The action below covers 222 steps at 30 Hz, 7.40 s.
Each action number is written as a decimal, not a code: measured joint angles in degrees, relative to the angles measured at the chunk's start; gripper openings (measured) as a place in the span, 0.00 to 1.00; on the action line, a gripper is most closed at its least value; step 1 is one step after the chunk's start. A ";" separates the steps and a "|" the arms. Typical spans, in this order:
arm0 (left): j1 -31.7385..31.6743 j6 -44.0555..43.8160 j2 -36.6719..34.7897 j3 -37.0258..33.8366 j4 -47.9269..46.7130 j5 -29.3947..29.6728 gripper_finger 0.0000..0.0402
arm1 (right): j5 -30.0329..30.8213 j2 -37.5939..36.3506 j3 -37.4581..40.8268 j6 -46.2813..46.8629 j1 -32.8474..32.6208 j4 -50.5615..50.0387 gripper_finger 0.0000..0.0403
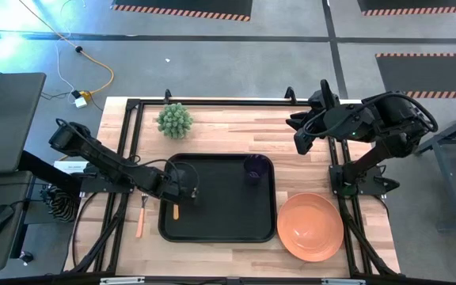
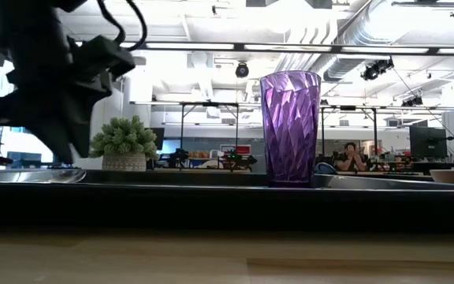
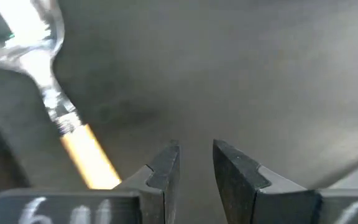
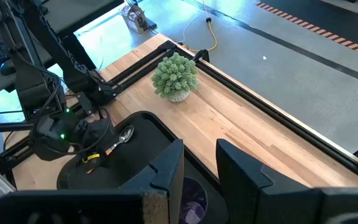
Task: Pick and place plate/cup/fork/spoon on tray
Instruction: Adjust the purple cup on the black tray
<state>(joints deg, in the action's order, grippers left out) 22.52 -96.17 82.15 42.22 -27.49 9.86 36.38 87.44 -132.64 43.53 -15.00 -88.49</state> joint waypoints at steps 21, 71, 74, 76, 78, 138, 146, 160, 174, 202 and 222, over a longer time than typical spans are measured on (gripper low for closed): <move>0.00 33.37 -14.12 0.01 22.56 10.37 0.21 | -8.13 4.68 0.02 2.64 0.00 -1.55 0.22; -7.72 55.81 -33.31 -0.04 20.85 10.55 0.21 | -33.46 3.43 48.03 -4.00 19.17 18.76 0.32; -8.82 55.77 -33.31 -0.04 20.85 10.55 0.21 | -33.46 3.43 48.46 -5.08 19.17 19.91 0.32; -9.42 55.75 -33.31 -0.04 20.89 10.55 0.21 | -33.46 3.43 48.46 -5.58 19.17 20.79 0.32; -9.90 55.63 -33.31 -0.04 20.88 10.53 0.21 | -33.46 3.43 48.46 -5.67 19.17 20.90 0.32; -11.37 54.39 -33.31 -0.04 19.57 10.46 0.21 | -32.88 6.60 48.39 -3.02 20.66 20.40 0.00; -11.37 54.35 -33.31 -0.04 19.57 10.46 0.21 | -32.37 5.35 48.39 -3.48 21.51 20.52 0.00; -11.37 54.35 -33.31 -0.04 19.57 10.48 0.21 | -33.44 4.76 48.39 -4.15 22.14 20.13 0.00; -11.37 54.35 -33.31 -0.04 19.57 10.48 0.21 | -33.80 4.76 48.39 -4.98 22.14 20.13 0.05; -11.37 54.37 -33.30 -0.04 19.57 10.48 0.21 | -33.64 4.74 48.39 -5.09 22.14 18.70 0.17; -11.35 54.26 -33.29 -0.04 19.59 10.48 0.21 | -33.49 4.72 48.39 -5.01 22.14 18.45 0.17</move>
<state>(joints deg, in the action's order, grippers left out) 11.18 -41.91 48.86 42.17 -7.90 20.34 2.90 92.16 -84.25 38.52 7.14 -70.04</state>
